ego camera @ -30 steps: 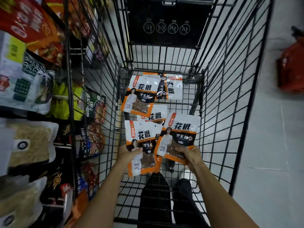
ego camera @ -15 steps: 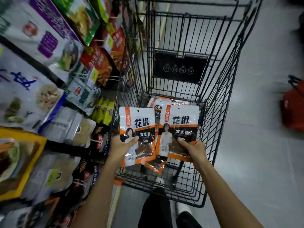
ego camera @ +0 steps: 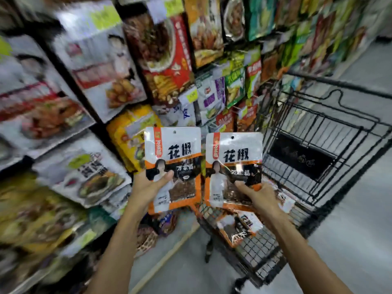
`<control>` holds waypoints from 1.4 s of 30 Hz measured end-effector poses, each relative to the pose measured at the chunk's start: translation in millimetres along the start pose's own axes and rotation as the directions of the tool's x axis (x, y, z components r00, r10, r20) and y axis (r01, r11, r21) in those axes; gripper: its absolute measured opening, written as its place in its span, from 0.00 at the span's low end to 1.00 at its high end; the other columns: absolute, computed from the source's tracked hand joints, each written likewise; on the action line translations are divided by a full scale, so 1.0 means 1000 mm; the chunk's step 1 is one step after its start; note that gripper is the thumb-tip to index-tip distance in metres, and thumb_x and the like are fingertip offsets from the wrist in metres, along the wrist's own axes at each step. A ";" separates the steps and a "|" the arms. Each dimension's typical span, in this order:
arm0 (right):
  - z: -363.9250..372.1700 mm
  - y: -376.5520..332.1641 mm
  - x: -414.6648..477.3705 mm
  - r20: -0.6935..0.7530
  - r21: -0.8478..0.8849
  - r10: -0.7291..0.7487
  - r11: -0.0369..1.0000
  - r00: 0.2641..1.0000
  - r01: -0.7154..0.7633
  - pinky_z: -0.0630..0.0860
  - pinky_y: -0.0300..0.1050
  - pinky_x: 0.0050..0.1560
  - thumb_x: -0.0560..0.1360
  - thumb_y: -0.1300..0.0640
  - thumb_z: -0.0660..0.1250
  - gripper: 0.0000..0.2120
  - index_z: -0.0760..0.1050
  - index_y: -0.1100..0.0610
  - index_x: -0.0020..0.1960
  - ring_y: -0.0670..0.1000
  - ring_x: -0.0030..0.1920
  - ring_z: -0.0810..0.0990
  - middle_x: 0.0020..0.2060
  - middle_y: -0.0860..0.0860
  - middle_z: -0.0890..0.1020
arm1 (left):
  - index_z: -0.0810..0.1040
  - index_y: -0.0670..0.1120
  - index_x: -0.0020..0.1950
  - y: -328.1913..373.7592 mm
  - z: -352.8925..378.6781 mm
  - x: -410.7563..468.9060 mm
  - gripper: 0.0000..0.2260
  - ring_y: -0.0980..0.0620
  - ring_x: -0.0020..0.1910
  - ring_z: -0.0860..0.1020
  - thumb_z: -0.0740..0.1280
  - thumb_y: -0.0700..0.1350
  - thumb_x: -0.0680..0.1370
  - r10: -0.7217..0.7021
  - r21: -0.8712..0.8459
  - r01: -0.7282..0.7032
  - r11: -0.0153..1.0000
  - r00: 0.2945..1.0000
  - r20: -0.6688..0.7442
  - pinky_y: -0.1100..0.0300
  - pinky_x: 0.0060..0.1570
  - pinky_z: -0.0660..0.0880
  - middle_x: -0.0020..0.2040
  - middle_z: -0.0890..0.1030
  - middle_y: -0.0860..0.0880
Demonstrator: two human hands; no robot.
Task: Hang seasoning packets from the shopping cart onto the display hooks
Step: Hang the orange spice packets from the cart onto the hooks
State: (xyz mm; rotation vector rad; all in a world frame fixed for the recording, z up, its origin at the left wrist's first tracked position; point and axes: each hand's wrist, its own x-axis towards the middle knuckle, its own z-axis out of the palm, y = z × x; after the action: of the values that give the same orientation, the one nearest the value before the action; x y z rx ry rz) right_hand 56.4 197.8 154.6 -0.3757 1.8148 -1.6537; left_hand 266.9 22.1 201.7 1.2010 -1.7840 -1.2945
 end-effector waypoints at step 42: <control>0.602 -0.049 -0.536 0.926 0.091 -0.201 0.941 0.321 0.326 0.71 0.35 0.45 0.70 0.49 0.74 0.12 0.72 0.46 0.47 0.41 0.45 0.75 0.45 0.38 0.77 | 0.76 0.47 0.43 -0.072 -0.701 -0.467 0.15 0.55 0.42 0.81 0.74 0.54 0.64 0.090 -0.004 -0.201 0.980 0.457 -0.885 0.62 0.40 0.75 0.41 0.80 0.50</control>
State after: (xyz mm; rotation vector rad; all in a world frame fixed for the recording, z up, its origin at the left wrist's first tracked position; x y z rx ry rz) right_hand 826.0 45.3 346.6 -1.4246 0.9321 -1.0576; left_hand 1079.5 176.9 374.9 1.2690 -0.9623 -0.4359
